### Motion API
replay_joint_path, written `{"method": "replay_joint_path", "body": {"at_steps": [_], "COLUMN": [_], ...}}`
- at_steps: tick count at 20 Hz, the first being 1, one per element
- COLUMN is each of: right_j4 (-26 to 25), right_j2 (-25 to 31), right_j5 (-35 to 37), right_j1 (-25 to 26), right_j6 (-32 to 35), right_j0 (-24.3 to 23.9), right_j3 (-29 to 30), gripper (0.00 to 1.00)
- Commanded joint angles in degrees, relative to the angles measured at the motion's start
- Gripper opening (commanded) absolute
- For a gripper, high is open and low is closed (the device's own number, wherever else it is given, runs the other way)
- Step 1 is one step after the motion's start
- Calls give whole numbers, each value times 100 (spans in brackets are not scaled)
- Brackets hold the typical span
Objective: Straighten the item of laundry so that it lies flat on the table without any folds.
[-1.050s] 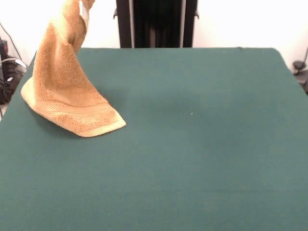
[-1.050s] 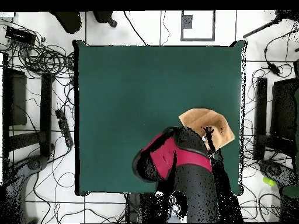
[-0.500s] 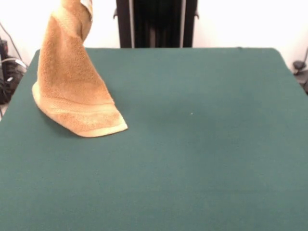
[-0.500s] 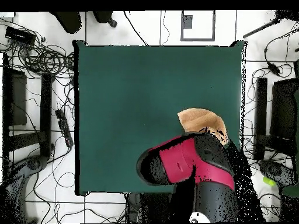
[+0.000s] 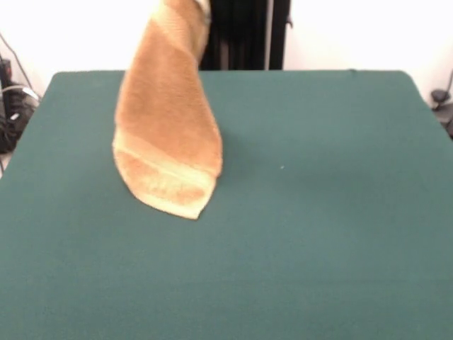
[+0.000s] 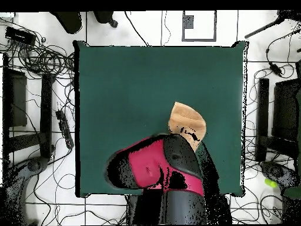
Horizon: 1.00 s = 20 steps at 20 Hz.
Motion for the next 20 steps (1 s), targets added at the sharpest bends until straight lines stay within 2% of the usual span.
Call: {"method": "replay_joint_path", "body": {"at_steps": [1,3,7,10,15,17,18,20], "right_j4": [845,1153,1932,2388,3355,3581,3482,3168], "right_j2": [293,337,576,812,1793,2335,2505,2651], "right_j5": [540,285,-713,-1298,-2389,-3024,-3306,-3352], "right_j1": [146,64,-120,-21,-89,10,106,260], "right_j6": [453,179,-597,-866,-1483,-1409,-1319,-1431], "right_j0": [276,80,-711,-1279,-2555,-3076,-3234,-3406], "right_j3": [-56,37,548,763,1547,1909,1988,1914], "gripper": [0,0,0,0,0,0,0,0]}}
